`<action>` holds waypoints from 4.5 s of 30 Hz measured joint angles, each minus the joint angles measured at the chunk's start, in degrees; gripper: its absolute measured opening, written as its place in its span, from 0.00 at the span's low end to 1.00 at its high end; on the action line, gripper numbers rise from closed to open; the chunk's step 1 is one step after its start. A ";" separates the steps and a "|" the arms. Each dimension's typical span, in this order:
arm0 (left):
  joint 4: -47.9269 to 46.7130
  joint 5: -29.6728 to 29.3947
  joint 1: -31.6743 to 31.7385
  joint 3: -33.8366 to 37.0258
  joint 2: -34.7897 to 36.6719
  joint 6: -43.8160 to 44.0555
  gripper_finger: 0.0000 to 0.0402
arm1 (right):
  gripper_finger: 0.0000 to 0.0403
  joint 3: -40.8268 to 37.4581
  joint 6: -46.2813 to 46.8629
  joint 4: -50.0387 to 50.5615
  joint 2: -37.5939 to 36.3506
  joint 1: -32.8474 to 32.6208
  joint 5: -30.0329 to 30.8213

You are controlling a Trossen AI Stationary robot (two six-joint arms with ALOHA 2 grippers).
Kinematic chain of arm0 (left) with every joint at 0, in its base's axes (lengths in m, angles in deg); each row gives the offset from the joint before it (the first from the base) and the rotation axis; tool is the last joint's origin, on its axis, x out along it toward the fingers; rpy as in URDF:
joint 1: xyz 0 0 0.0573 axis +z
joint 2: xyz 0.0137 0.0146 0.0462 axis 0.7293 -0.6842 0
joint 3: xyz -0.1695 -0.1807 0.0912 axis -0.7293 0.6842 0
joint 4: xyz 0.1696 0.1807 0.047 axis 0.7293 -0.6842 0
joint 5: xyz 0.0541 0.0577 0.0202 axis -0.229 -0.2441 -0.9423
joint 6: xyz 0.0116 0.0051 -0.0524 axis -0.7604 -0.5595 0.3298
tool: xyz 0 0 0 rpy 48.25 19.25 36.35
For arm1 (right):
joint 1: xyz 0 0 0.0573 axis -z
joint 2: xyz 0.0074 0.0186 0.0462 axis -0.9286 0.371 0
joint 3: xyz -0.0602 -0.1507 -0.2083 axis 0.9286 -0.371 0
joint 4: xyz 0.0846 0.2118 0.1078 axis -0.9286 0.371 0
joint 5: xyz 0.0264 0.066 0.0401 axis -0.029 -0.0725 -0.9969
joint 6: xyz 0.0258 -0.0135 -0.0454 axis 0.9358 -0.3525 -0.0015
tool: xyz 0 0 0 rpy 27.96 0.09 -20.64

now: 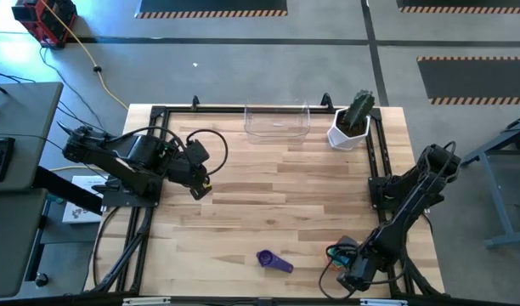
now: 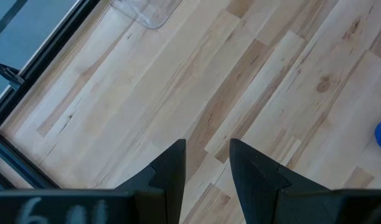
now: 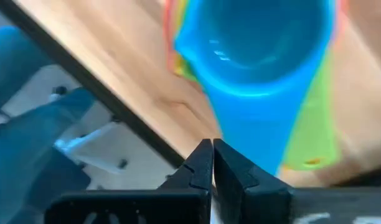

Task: Nest measuring cups in basket
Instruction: Stack the purple measuring cup on the top of the light blue measuring cup

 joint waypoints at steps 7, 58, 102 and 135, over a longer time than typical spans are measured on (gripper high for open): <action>0.00 0.02 0.00 0.00 -0.01 0.00 0.29 | 0.00 0.04 3.74 -7.52 1.48 -1.43 3.15; 5.64 0.10 4.54 0.00 -0.02 -2.45 0.29 | 0.00 0.02 -16.30 -8.54 4.94 7.03 5.68; 7.65 1.57 7.59 0.00 -0.02 0.27 0.29 | 0.23 0.04 -52.94 -50.81 9.16 33.61 13.48; 7.67 1.36 10.84 0.02 -0.02 0.00 0.29 | 0.23 0.02 -60.15 -53.79 20.08 27.18 12.02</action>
